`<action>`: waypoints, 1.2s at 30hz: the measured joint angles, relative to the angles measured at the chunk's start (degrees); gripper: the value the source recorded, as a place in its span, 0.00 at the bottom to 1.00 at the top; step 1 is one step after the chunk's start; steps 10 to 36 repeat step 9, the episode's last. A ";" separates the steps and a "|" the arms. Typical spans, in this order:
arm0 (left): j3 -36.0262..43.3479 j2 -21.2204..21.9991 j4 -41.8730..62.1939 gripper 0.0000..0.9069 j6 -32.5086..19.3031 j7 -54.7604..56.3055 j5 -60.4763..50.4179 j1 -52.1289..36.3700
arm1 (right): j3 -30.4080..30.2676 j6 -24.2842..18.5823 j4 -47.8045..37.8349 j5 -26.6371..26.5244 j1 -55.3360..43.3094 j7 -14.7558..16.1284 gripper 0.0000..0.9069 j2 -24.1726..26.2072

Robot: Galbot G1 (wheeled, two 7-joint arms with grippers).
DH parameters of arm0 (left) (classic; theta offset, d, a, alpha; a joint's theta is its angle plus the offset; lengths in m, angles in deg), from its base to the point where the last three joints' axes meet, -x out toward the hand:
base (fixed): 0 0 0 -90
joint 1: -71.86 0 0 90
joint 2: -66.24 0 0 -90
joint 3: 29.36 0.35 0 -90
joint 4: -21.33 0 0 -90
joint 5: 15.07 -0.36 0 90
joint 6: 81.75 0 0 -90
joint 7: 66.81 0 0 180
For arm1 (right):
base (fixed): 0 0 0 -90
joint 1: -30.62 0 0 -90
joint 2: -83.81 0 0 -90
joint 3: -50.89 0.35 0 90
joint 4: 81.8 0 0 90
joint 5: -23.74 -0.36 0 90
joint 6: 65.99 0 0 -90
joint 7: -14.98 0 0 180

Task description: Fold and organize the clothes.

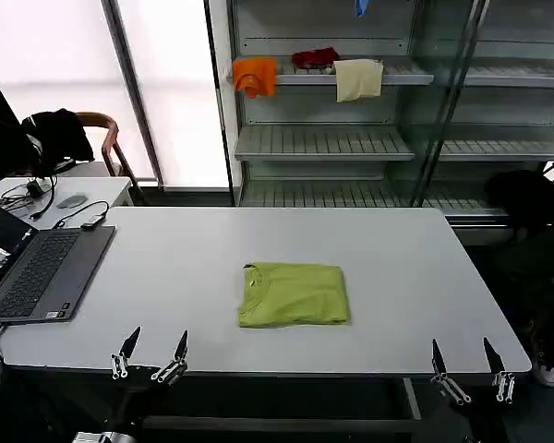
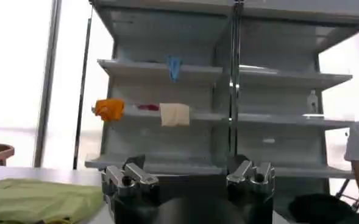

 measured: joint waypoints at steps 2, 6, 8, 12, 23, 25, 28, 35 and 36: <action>-0.02 0.02 0.00 1.00 -0.01 0.01 0.02 0.02 | 0.00 0.08 0.00 -0.10 -0.08 0.03 1.00 0.04; -0.07 0.04 0.02 1.00 -0.06 0.01 0.06 -0.01 | -0.12 0.34 0.00 -0.13 -0.28 0.11 1.00 0.04; -0.07 0.05 0.06 1.00 -0.10 0.02 0.07 0.00 | -0.19 0.41 -0.01 -0.13 -0.30 0.15 1.00 0.01; -0.07 0.04 0.08 1.00 -0.16 0.02 0.07 -0.01 | -0.20 0.43 -0.05 -0.13 -0.30 0.17 1.00 0.00; -0.07 0.04 0.08 1.00 -0.16 0.02 0.07 -0.01 | -0.20 0.43 -0.05 -0.13 -0.30 0.17 1.00 0.00; -0.07 0.04 0.08 1.00 -0.16 0.02 0.07 -0.01 | -0.20 0.43 -0.05 -0.13 -0.30 0.17 1.00 0.00; -0.07 0.04 0.08 1.00 -0.16 0.02 0.07 -0.01 | -0.20 0.43 -0.05 -0.13 -0.30 0.17 1.00 0.00; -0.07 0.04 0.08 1.00 -0.16 0.02 0.07 -0.01 | -0.20 0.43 -0.05 -0.13 -0.30 0.17 1.00 0.00; -0.07 0.04 0.08 1.00 -0.16 0.02 0.07 -0.01 | -0.20 0.43 -0.05 -0.13 -0.30 0.17 1.00 0.00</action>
